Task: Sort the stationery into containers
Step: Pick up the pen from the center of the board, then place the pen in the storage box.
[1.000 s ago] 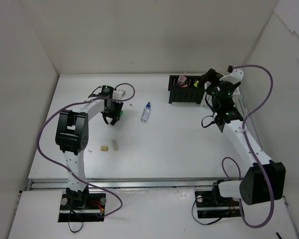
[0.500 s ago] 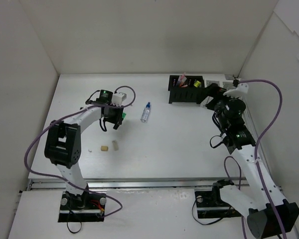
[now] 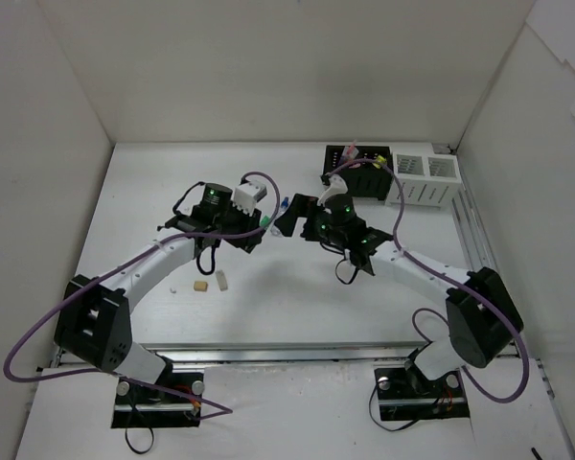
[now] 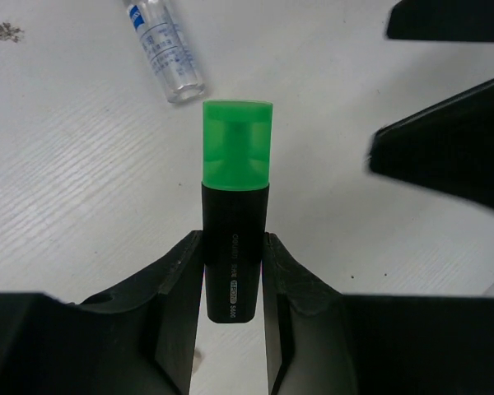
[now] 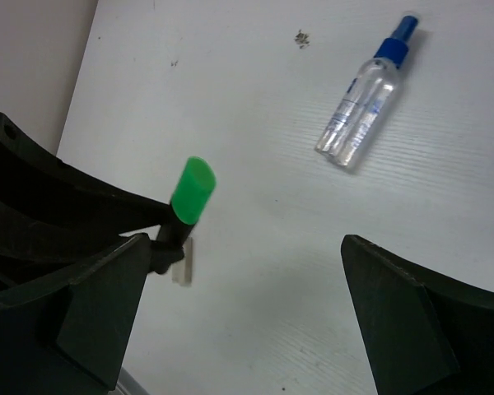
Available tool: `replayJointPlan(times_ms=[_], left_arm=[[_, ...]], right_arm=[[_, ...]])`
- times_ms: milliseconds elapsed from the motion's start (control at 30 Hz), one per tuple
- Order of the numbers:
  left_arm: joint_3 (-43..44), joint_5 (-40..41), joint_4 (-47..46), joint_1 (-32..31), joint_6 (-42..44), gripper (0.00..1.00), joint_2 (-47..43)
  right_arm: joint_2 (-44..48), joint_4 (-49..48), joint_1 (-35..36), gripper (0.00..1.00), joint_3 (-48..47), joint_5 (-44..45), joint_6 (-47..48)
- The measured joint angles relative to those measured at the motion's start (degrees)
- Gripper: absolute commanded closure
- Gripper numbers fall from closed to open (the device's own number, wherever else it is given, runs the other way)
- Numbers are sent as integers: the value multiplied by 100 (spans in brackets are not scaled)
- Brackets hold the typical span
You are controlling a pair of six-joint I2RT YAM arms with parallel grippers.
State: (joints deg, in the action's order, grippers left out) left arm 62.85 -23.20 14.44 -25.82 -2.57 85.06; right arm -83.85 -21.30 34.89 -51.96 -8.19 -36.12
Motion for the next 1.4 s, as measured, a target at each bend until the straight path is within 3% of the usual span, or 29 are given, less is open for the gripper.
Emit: replayJointPlan(times_ms=[200,333,433,533,567,700,767,800,833,867,933,1167,1400], left_arm=[[-127,129,-26,-284,-153,100,-103],[-140,208,-63,-297,-240,100,-221],[-140,238,-83,-302,-275,100,-271],[-146,245,-105,-306,-315,100,-289],[-146,234,-122,-308,-332,100,-289],[-146,269,-142,-337,-409,100,-264],[-114,260,-157,-337,-420,84,-238],[-87,256,-166,-337,-422,71,-214],[-57,221,-186,-339,-424,44,-179],[-22,229,-188,-339,-372,33,-144],[-9,162,-258,-334,-396,1,-125],[-33,52,-463,-267,-409,1,-212],[-365,33,-603,518,-415,1,-632]], right_arm=[[-719,-476,645,6,-365,682,-345],[-1010,-634,739,16,-450,953,-535],[-1145,-693,796,32,-472,1073,-640],[-1220,-859,866,57,-483,1086,-758],[-1233,-942,881,70,-483,1060,-815],[-1220,-1307,960,98,-483,1016,-931],[-1204,-1335,977,100,-481,1073,-890],[-1191,-1344,977,100,-481,1113,-863],[-1156,-1344,975,100,-468,1176,-813],[-1110,-1320,973,100,-448,1294,-702],[-927,-1303,876,100,-363,1436,-566],[-24,-1143,192,100,-291,2096,306],[79,-817,-1196,100,-1147,2999,1451]])
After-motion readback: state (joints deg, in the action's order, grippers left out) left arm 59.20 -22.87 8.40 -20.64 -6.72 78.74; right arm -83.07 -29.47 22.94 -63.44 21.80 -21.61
